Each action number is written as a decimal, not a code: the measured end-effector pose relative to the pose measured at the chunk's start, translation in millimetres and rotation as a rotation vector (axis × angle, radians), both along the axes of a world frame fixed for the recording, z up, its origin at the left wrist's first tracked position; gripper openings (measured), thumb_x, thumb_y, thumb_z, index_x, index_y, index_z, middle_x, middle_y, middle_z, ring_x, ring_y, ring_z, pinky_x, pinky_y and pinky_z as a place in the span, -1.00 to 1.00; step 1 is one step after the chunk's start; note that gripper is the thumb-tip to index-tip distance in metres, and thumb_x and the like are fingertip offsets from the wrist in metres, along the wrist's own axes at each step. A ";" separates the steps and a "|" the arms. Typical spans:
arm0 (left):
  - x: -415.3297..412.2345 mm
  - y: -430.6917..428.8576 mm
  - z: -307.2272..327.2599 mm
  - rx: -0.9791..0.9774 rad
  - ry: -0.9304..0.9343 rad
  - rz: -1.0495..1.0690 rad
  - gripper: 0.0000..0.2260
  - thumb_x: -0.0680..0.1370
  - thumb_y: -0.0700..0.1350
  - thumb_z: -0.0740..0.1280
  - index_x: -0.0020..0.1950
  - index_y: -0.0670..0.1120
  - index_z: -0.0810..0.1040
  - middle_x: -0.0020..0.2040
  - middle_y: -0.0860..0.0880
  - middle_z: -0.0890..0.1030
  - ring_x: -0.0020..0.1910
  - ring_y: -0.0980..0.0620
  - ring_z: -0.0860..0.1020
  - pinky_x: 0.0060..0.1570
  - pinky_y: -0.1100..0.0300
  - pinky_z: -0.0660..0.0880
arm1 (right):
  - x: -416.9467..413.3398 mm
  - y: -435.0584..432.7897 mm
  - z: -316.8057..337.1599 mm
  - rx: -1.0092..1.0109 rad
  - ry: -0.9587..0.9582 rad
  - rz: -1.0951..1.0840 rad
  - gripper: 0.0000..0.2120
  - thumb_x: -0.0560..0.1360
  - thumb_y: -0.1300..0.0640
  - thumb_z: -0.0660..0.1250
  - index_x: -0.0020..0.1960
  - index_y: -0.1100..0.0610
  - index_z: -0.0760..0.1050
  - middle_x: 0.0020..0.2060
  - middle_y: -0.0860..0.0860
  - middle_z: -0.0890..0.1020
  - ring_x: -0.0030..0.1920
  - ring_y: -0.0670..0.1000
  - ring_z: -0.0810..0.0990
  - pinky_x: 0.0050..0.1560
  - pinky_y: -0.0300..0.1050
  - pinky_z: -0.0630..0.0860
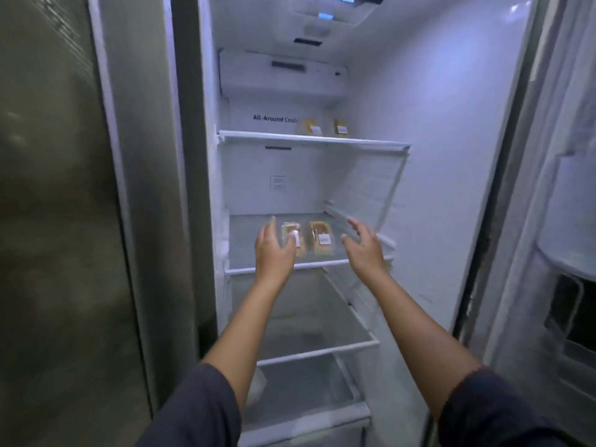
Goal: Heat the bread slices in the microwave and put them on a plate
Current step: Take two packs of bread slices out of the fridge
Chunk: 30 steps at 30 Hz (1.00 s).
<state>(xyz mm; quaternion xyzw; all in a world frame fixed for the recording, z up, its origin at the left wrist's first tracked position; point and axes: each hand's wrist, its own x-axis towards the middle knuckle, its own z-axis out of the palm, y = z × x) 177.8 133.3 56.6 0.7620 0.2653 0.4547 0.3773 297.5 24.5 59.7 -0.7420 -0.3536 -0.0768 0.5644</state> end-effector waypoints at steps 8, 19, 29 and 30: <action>79.2 83.0 -37.2 -0.128 0.225 0.159 -0.45 0.59 0.05 0.16 0.47 -0.24 0.18 0.49 -0.22 0.21 0.49 -0.14 0.13 0.45 0.06 0.06 | 104.3 91.3 -40.1 -0.138 0.273 -0.002 -0.39 0.54 0.02 0.27 0.50 0.09 0.13 0.47 0.12 0.26 0.45 0.16 0.24 0.43 0.02 0.21; 146.8 129.1 -58.6 -0.192 0.400 0.070 -0.45 0.46 0.12 0.35 0.33 -0.12 0.32 0.23 -0.19 0.55 0.20 -0.21 0.50 0.17 -0.01 0.44 | 161.0 140.5 -57.7 -0.305 0.270 0.044 -0.44 0.45 -0.02 0.39 0.35 0.21 0.37 0.28 0.13 0.51 0.27 0.17 0.47 0.25 -0.02 0.37; 144.5 126.8 -58.8 -0.292 0.107 -0.027 -0.65 0.46 -0.22 0.38 0.23 -0.12 0.44 0.10 -0.09 0.58 0.08 -0.13 0.55 0.15 -0.02 0.50 | 153.6 138.5 -58.9 -0.148 0.321 -0.022 -0.60 0.49 0.21 0.35 0.31 0.22 0.45 0.23 0.15 0.56 0.22 0.15 0.51 0.23 -0.08 0.39; 143.0 125.9 -58.6 -0.336 0.080 -0.051 -0.65 0.47 -0.24 0.37 0.24 -0.11 0.43 0.08 -0.05 0.56 0.08 -0.11 0.55 0.17 -0.05 0.50 | 153.1 138.7 -58.5 -0.128 0.343 -0.015 -0.62 0.50 0.23 0.33 0.31 0.21 0.45 0.23 0.15 0.55 0.19 0.16 0.53 0.24 -0.04 0.43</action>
